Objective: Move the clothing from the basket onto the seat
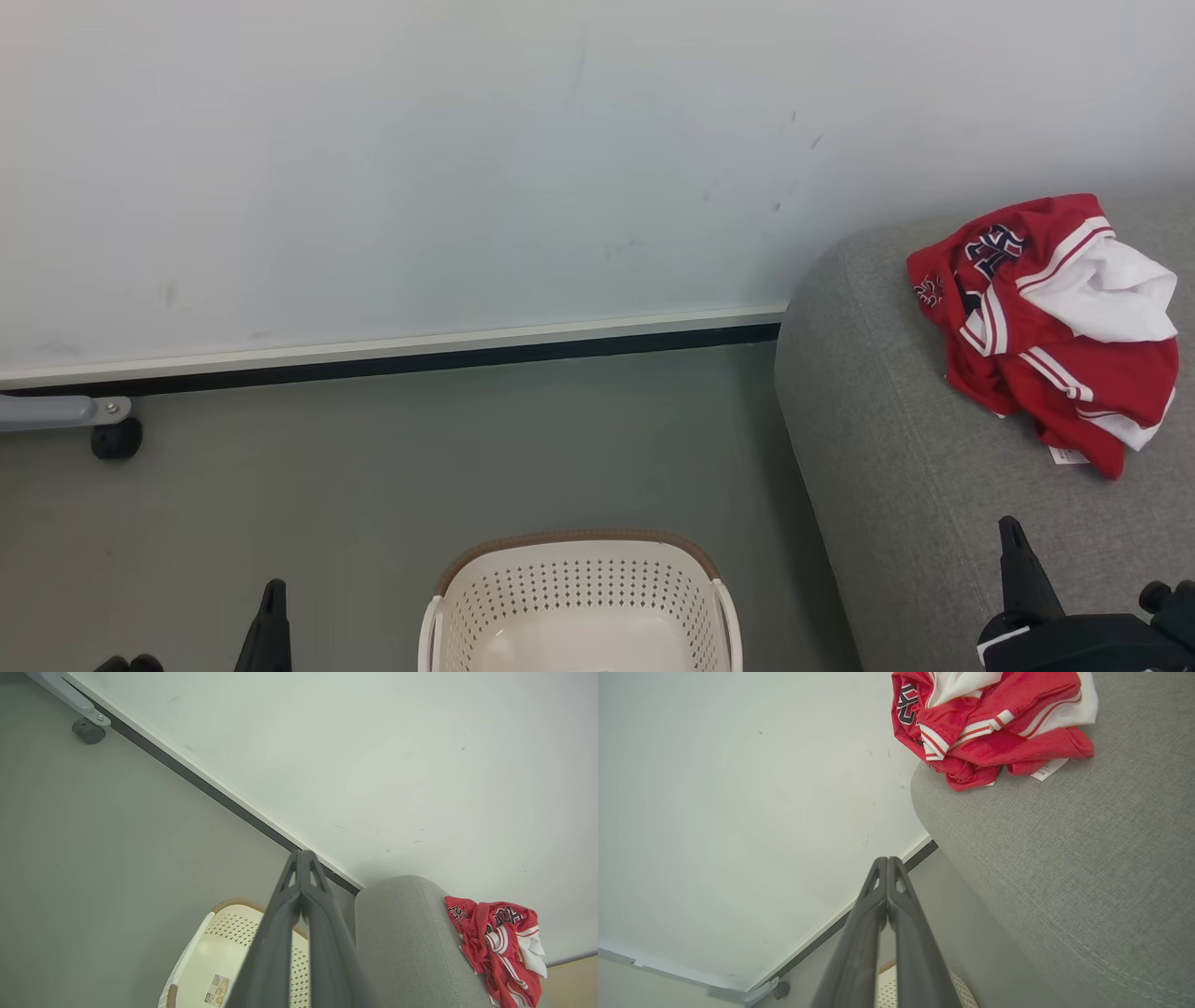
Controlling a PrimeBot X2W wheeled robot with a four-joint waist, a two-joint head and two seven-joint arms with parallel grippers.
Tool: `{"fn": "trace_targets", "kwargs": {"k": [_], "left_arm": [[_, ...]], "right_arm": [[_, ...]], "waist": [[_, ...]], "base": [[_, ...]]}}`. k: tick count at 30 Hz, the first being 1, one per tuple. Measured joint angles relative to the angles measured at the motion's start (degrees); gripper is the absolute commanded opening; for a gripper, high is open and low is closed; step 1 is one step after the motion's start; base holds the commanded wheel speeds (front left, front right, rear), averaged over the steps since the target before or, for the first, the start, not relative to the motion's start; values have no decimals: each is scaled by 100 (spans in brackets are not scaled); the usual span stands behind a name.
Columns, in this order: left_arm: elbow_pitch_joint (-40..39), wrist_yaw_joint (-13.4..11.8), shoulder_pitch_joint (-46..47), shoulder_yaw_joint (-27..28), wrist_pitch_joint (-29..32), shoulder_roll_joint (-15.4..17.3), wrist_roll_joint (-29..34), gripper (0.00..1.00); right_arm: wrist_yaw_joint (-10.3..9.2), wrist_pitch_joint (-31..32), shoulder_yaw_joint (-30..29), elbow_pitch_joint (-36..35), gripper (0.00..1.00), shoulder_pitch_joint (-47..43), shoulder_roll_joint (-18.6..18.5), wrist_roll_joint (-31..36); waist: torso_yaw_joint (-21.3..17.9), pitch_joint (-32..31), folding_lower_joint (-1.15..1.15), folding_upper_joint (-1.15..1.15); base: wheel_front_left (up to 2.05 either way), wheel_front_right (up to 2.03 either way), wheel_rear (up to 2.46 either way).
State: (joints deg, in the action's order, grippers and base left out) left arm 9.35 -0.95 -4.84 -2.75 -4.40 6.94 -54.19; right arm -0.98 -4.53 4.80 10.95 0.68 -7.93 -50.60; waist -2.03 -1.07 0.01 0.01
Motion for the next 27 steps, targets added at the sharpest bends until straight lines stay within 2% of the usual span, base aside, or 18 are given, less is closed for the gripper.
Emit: {"fn": "trace_targets", "kwargs": {"k": [27], "left_arm": [[291,346,384,360,489,-194,-1701,0]], "right_arm": [[350,504,-563,230,0,191,247,-1858]], "waist": [[92,51,0,0]], "base": [[0,0,0]]}}
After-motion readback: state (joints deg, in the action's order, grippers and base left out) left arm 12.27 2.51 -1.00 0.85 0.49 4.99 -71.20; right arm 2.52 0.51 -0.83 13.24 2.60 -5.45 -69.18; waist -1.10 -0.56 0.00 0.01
